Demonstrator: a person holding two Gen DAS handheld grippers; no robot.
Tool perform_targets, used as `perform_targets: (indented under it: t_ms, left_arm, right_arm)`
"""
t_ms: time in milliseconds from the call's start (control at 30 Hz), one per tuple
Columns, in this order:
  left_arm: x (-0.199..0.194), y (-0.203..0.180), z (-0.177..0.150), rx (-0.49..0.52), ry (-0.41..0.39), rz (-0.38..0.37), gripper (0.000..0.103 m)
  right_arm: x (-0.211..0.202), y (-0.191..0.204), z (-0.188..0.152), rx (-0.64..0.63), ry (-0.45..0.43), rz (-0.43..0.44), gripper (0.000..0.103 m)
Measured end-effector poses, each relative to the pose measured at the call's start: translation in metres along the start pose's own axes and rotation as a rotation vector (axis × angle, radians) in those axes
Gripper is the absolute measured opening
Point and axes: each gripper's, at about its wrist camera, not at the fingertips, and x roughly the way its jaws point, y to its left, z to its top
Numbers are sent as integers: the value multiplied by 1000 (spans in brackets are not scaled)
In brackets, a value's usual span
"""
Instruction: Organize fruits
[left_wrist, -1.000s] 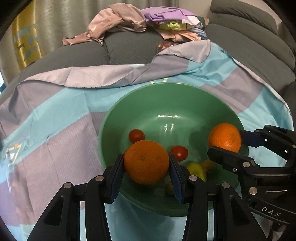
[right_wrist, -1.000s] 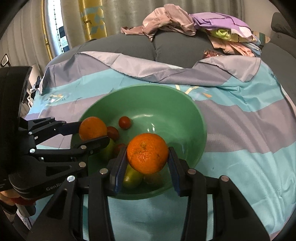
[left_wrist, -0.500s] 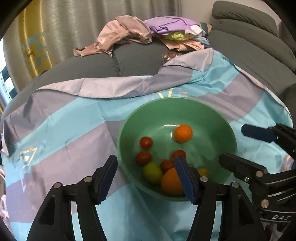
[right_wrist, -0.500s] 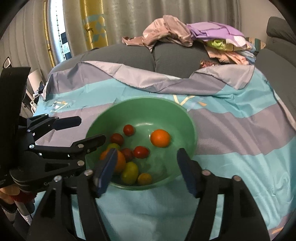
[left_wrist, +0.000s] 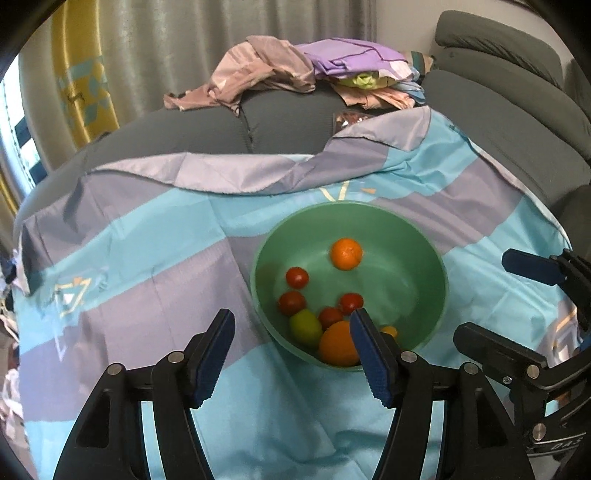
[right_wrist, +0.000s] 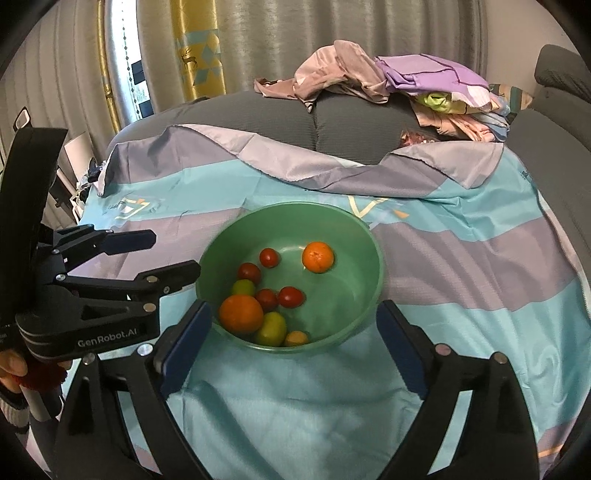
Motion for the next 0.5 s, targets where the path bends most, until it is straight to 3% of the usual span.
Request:
perform_targets:
  t_ms: [500]
  left_arm:
    - [-24,-10,3,27,-23,23,65]
  right_arm:
    - [-26,3,1,-19,-49,-9,92]
